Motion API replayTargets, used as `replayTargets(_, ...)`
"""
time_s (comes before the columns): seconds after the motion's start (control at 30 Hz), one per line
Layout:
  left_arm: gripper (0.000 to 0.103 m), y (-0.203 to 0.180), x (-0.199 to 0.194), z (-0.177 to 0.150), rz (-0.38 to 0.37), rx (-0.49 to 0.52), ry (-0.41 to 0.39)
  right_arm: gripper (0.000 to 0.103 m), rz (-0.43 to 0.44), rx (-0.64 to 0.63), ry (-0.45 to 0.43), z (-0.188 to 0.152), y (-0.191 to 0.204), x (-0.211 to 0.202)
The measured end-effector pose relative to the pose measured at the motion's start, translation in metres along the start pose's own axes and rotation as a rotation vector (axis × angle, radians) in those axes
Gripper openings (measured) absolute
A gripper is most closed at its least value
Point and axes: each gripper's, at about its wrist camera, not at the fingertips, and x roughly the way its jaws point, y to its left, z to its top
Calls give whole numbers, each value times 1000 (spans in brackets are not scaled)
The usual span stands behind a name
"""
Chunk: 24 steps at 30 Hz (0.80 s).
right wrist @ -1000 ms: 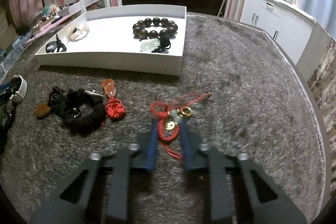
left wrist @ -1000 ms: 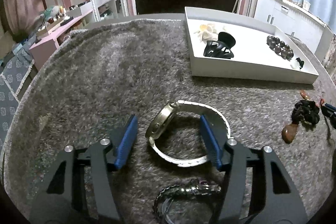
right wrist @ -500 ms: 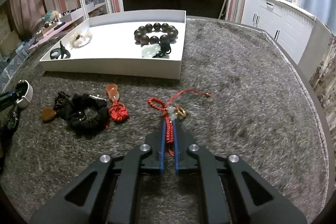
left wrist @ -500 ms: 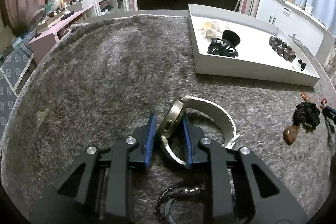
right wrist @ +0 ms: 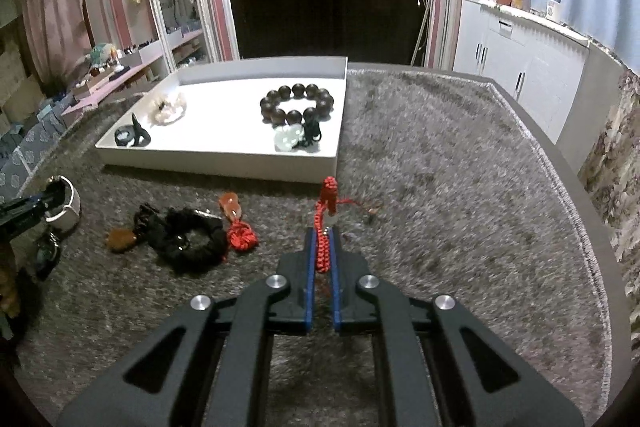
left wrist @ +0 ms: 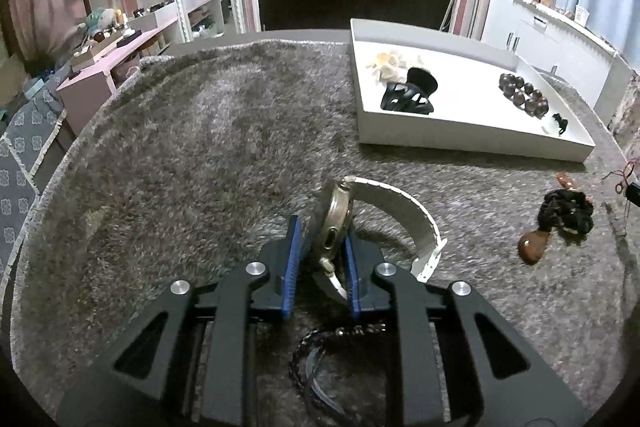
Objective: Organize jewelry
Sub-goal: 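Carry watch and red keychain into the white tray and open both tools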
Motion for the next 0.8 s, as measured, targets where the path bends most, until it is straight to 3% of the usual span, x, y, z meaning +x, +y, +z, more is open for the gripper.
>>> replayTargets(0.43, 18, -9, -26, 13, -11, 3, -45, 5, 26, 10, -55, 14, -5, -24)
replayTargets(0.57, 18, -20, -28, 36, -28, 19, -66, 5, 50, -14, -88, 37, 2, -26)
replayTargets(0.8, 18, -51, -10, 104, -44, 54, -107, 5, 133, -72, -111, 111, 20, 1)
